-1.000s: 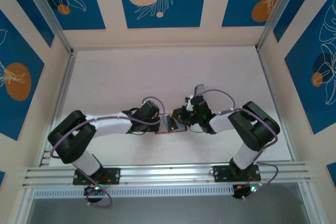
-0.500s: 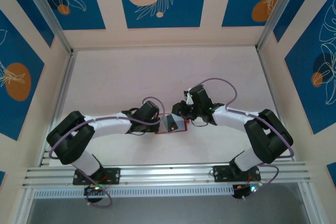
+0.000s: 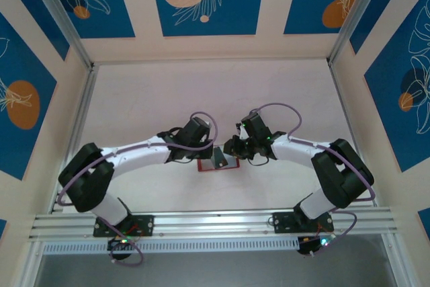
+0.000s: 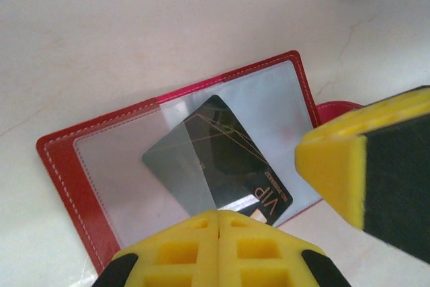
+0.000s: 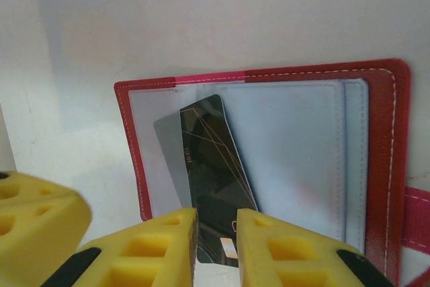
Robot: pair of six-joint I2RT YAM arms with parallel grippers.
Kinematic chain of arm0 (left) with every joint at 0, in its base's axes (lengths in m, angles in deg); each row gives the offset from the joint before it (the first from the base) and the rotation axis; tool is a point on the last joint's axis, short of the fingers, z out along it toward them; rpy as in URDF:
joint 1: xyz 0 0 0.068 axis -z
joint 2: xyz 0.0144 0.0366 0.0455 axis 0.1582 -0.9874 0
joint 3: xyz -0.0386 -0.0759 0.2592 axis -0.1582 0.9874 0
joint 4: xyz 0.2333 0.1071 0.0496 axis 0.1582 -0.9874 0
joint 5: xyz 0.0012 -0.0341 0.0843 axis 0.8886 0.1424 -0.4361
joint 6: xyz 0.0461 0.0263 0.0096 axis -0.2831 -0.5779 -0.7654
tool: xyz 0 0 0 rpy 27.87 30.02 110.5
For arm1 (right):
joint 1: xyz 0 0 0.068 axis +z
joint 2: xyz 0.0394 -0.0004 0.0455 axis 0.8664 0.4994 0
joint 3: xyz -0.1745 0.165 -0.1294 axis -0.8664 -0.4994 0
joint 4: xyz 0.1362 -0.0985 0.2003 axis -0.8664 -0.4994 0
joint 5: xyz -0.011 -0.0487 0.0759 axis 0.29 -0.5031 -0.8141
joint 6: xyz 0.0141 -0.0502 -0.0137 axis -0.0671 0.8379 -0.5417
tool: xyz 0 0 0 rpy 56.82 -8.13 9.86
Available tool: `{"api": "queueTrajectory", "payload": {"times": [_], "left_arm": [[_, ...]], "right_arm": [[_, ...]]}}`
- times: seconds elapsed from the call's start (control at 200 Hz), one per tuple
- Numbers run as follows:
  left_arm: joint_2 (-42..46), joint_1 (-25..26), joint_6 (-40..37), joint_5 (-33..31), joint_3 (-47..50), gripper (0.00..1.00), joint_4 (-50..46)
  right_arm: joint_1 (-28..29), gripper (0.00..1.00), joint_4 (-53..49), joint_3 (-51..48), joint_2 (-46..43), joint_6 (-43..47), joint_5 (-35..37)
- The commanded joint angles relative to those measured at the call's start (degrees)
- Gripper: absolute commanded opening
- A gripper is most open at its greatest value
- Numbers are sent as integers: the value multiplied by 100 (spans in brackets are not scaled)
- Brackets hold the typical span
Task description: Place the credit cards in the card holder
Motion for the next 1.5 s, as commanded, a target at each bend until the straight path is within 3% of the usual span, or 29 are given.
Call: {"api": "queueTrajectory", "payload": {"times": [0.0,0.285,0.65,1.19,1.491], "left_arm": [[-305,30,-94,72,-161,0,-137],[-898,-67,-173,2,-324,0,-15],[-1026,-65,35,-376,458,0,208],[-1270,-66,245,-213,922,0,774],[-1271,-65,314,-143,1075,0,941]], "right_arm": [[-38,24,-239,138,-34,131,-162],[-117,31,-369,95,-74,265,-302],[-196,39,-493,388,391,645,-604],[-163,37,-331,614,1145,894,-928],[-319,29,100,502,1154,727,-1683]]}}
